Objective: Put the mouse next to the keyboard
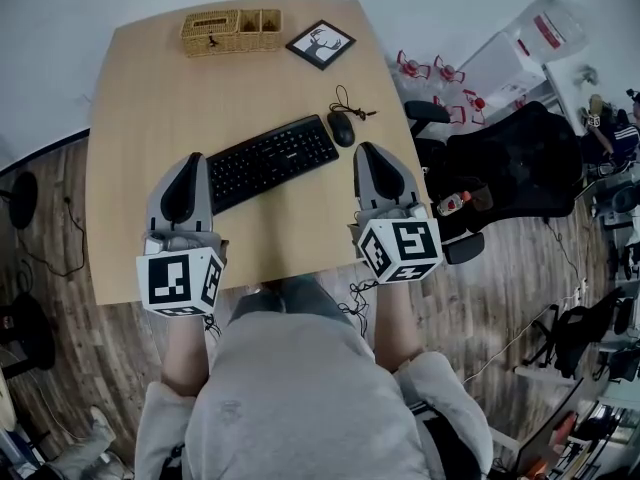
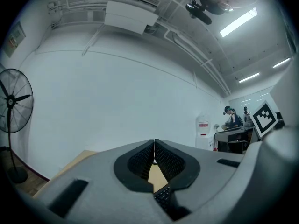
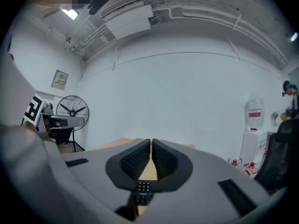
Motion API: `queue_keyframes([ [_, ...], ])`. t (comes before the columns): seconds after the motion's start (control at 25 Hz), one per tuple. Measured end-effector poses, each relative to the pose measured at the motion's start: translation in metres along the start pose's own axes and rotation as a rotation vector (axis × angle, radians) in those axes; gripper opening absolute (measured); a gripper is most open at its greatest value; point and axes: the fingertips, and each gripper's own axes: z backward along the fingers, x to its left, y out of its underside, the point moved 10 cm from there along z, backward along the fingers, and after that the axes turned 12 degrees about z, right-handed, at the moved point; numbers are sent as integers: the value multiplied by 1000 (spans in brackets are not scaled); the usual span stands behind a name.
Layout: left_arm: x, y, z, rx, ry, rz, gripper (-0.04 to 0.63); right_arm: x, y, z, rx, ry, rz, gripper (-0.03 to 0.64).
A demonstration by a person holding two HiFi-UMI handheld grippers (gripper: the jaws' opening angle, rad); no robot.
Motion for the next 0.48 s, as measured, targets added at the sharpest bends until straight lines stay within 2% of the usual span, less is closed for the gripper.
queue_keyframes([
  [0.48, -10, -12, 11, -32, 27, -17, 10, -1, -27, 31, -103, 58, 25, 17],
])
